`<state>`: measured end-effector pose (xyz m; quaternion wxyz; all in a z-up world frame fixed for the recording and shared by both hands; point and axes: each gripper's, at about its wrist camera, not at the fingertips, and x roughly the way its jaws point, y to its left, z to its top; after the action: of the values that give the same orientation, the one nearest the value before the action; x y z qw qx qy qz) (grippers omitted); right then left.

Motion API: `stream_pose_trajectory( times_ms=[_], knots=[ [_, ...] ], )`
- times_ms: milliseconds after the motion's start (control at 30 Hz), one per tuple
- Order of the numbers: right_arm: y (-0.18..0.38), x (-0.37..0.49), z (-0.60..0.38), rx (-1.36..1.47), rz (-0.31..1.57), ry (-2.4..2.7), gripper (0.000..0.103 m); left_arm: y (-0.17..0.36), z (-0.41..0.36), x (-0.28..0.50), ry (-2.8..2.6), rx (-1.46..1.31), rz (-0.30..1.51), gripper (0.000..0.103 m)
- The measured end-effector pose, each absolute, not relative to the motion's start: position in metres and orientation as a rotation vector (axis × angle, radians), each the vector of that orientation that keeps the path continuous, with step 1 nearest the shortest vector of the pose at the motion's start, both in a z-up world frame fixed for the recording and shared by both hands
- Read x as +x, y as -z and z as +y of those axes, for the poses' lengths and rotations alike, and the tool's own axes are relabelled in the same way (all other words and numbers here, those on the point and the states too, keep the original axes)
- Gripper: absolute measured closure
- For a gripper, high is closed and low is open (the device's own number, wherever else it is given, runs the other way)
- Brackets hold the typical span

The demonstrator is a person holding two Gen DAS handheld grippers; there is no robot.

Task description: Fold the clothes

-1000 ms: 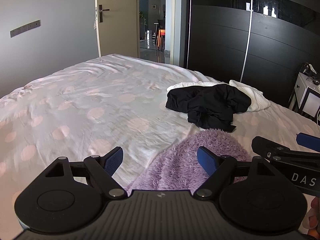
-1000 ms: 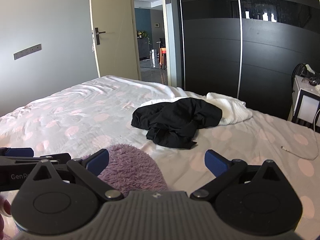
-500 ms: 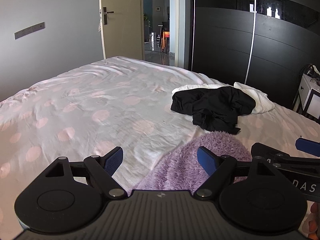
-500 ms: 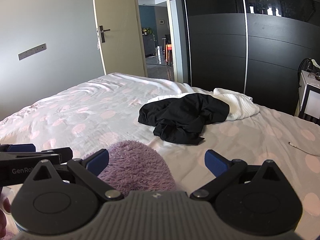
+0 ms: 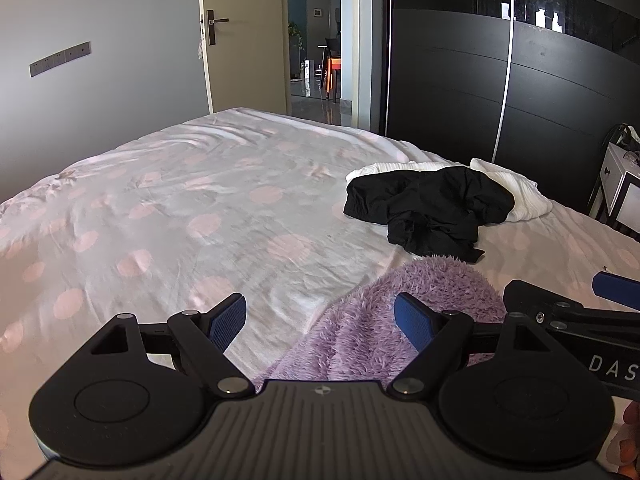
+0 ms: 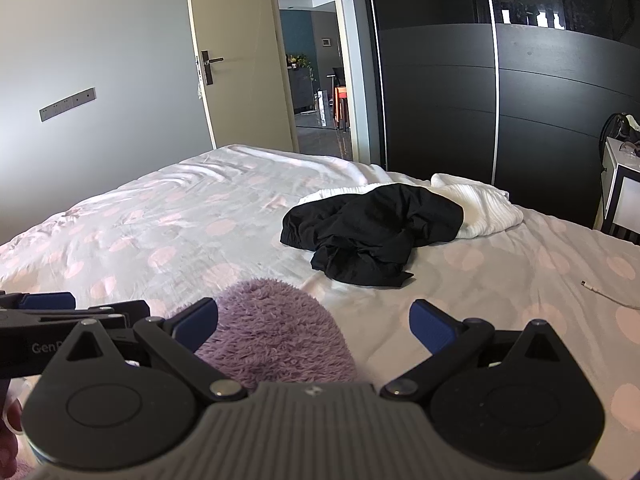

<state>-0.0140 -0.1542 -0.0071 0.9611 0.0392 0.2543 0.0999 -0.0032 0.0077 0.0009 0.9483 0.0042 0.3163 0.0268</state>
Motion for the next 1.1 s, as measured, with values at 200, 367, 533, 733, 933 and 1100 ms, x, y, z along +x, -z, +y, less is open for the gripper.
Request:
stream_pose_trajectory(
  times_ms=[200, 367, 533, 733, 933, 1100],
  knots=[
    [0.006, -0.013, -0.153, 0.079, 0.516, -0.203, 0.001, -0.001, 0.005, -0.003, -0.056, 0.004, 0.651, 0.022],
    [0.006, -0.012, -0.155, 0.087, 0.517, -0.206, 0.001, 0.0, 0.004, -0.002, -0.053, 0.008, 0.661, 0.022],
    [0.006, -0.011, -0.155, 0.087, 0.521, -0.207, 0.001, 0.001, 0.006, -0.002, -0.052, 0.004, 0.669, 0.022],
    [0.006, -0.01, -0.156, 0.091, 0.524, -0.205, 0.001, 0.004, 0.005, 0.002, -0.046, 0.002, 0.684, 0.022],
    [0.012, -0.005, -0.158, 0.105, 0.543, -0.206, 0.001, 0.009, 0.003, 0.008, -0.046, 0.008, 0.708, 0.022],
    [0.015, 0.001, -0.159, 0.115, 0.547, -0.221, 0.001, 0.013, 0.004, 0.014, -0.054, 0.003, 0.728, 0.022]
  ],
)
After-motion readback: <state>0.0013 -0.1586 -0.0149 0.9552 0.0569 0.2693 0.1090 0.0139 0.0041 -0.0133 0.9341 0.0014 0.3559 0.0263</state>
